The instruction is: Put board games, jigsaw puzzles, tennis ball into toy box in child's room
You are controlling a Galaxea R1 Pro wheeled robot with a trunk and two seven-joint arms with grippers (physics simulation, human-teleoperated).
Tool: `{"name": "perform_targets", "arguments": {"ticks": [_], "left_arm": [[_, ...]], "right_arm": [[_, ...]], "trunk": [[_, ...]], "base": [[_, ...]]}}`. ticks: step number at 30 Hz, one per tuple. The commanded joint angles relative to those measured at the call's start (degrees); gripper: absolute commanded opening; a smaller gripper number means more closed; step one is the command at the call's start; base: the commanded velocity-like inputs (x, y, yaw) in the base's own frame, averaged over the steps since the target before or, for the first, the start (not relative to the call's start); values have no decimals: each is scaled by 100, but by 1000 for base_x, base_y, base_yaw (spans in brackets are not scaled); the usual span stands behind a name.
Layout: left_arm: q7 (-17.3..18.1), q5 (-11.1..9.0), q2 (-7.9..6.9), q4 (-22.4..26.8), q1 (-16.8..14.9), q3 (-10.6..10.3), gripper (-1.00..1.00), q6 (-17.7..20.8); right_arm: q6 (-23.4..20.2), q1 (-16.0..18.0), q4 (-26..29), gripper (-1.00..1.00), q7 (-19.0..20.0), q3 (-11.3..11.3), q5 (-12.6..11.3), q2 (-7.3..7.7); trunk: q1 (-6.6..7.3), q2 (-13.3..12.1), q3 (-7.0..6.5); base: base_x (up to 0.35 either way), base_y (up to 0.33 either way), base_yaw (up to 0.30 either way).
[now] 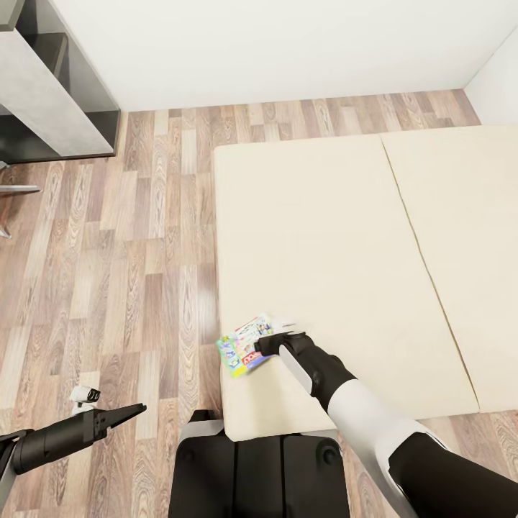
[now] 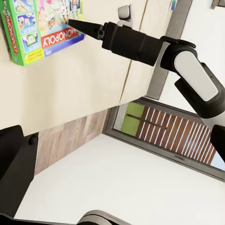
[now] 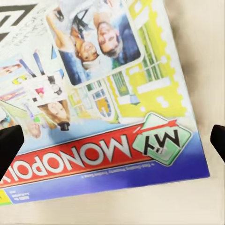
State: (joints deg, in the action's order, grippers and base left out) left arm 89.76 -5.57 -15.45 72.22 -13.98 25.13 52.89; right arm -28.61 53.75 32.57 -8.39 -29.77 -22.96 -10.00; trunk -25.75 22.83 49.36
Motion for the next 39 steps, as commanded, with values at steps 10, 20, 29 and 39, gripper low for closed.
{"name": "perform_targets", "arguments": {"ticks": [10,20,29,39], "left_arm": [[24,4,-2,4,0,1,100,56],[24,4,-2,3,0,1,100,57],[24,4,-2,3,0,1,100,57],[24,4,-2,4,0,1,100,55]], "right_arm": [[-125,4,12,100,87,-21,-59,0],[-137,4,12,100,98,-21,-59,0],[-137,4,12,100,125,-21,-59,0],[-142,4,28,100,132,-21,-59,0]], "trunk": [[-3,9,6],[-3,9,6],[-3,9,6],[-3,9,6]], "base": [[0,0,0],[0,0,0],[0,0,0],[0,0,0]]}}
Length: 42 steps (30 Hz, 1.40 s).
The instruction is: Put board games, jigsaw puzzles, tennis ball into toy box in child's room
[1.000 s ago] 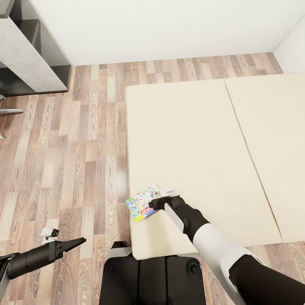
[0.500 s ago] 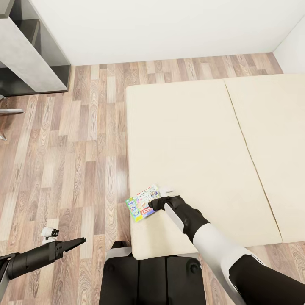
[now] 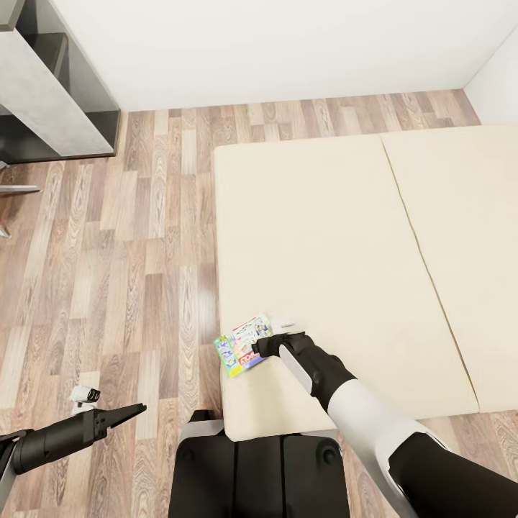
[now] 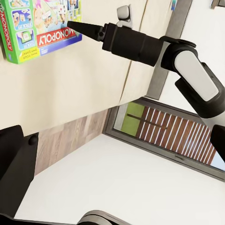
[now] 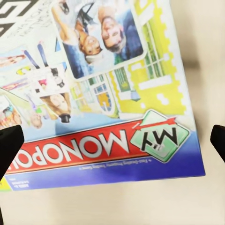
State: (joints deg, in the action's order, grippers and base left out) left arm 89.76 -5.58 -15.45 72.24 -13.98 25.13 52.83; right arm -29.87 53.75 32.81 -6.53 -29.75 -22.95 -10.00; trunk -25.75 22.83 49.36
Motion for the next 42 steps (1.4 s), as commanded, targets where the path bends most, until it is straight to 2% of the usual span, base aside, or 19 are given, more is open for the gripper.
{"name": "perform_targets", "arguments": {"ticks": [1,7,16,42], "left_arm": [[24,5,-2,2,0,1,100,61],[24,5,-2,2,0,1,100,61],[24,0,-2,2,0,1,100,61],[24,-1,-2,3,0,1,100,61]], "right_arm": [[-17,4,4,100,-53,-22,-61,0],[-18,4,6,100,-8,-22,-61,0],[-18,4,14,100,302,-22,-61,0],[-18,6,15,100,355,-22,-77,0]], "trunk": [[-3,9,6],[-3,9,6],[-3,9,6],[-3,9,6]], "base": [[0,0,0],[0,0,0],[0,0,0],[0,0,0]]}}
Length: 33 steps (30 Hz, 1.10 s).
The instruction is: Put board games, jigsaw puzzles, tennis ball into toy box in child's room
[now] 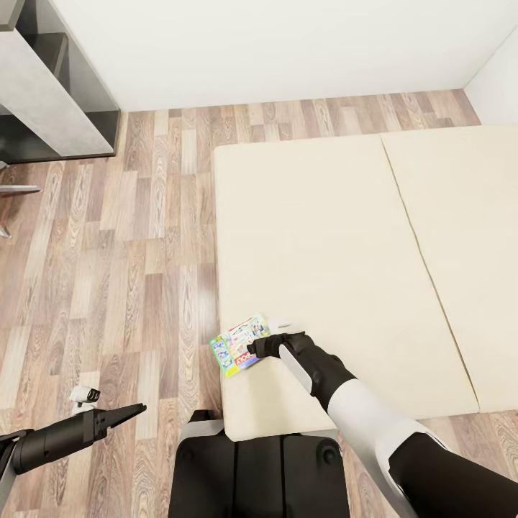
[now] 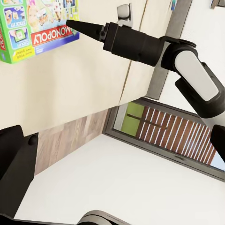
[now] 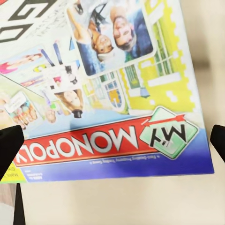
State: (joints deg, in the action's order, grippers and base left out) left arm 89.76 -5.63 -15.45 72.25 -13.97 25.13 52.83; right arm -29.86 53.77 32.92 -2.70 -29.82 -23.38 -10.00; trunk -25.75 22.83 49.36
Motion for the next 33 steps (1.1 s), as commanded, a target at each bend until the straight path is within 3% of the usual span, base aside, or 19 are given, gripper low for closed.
{"name": "perform_targets", "arguments": {"ticks": [1,17,23,33], "left_arm": [[24,4,-2,2,0,1,100,61],[24,1,-9,2,0,1,100,61],[24,1,-6,2,0,1,100,61],[24,1,-2,1,0,1,100,61]], "right_arm": [[-20,3,4,100,-28,-15,-34,0],[-22,2,160,100,-14,-6,-52,0],[-20,2,162,100,232,-6,-47,0],[-14,2,154,100,318,-6,-53,0]], "trunk": [[-3,9,6],[-3,9,6],[-3,9,6],[-3,9,6]], "base": [[0,0,0],[0,0,0],[0,0,0],[0,0,0]]}}
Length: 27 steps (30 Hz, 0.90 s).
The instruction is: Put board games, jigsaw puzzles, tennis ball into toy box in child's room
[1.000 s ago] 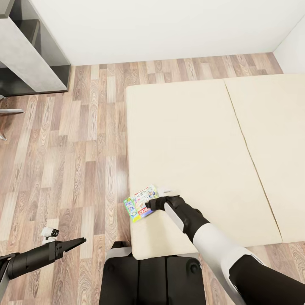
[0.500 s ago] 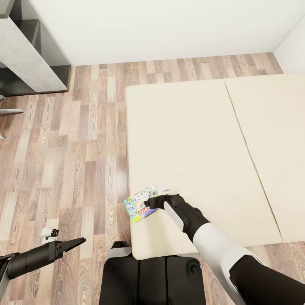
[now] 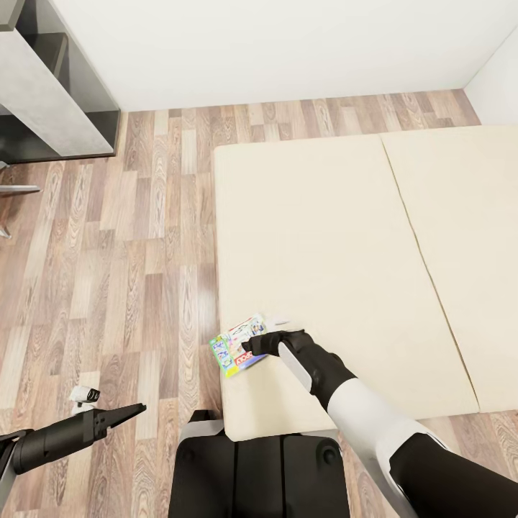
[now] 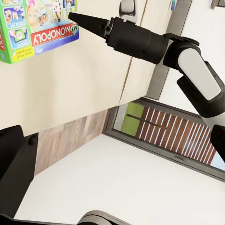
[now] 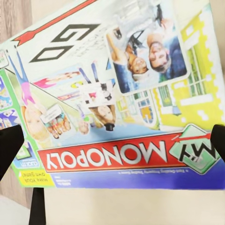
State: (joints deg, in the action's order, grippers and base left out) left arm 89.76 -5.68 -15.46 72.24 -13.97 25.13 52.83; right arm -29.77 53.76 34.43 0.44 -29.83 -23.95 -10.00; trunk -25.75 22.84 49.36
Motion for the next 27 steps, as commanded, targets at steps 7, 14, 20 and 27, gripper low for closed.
{"name": "perform_targets", "arguments": {"ticks": [7,14,20,27], "left_arm": [[24,5,-1,6,0,1,100,61],[24,5,-1,6,0,1,100,61],[24,5,0,6,0,-1,100,61],[24,5,0,7,0,0,100,61]], "right_arm": [[-28,3,2,100,5,-5,2,0],[-158,10,6,100,-45,-12,13,0],[-345,13,15,100,-69,-13,21,0],[-415,20,116,100,-144,-14,24,0]], "trunk": [[-3,9,6],[-3,9,6],[-3,9,6],[-3,9,6]], "base": [[0,0,0],[0,0,0],[0,0,0],[0,0,0]]}}
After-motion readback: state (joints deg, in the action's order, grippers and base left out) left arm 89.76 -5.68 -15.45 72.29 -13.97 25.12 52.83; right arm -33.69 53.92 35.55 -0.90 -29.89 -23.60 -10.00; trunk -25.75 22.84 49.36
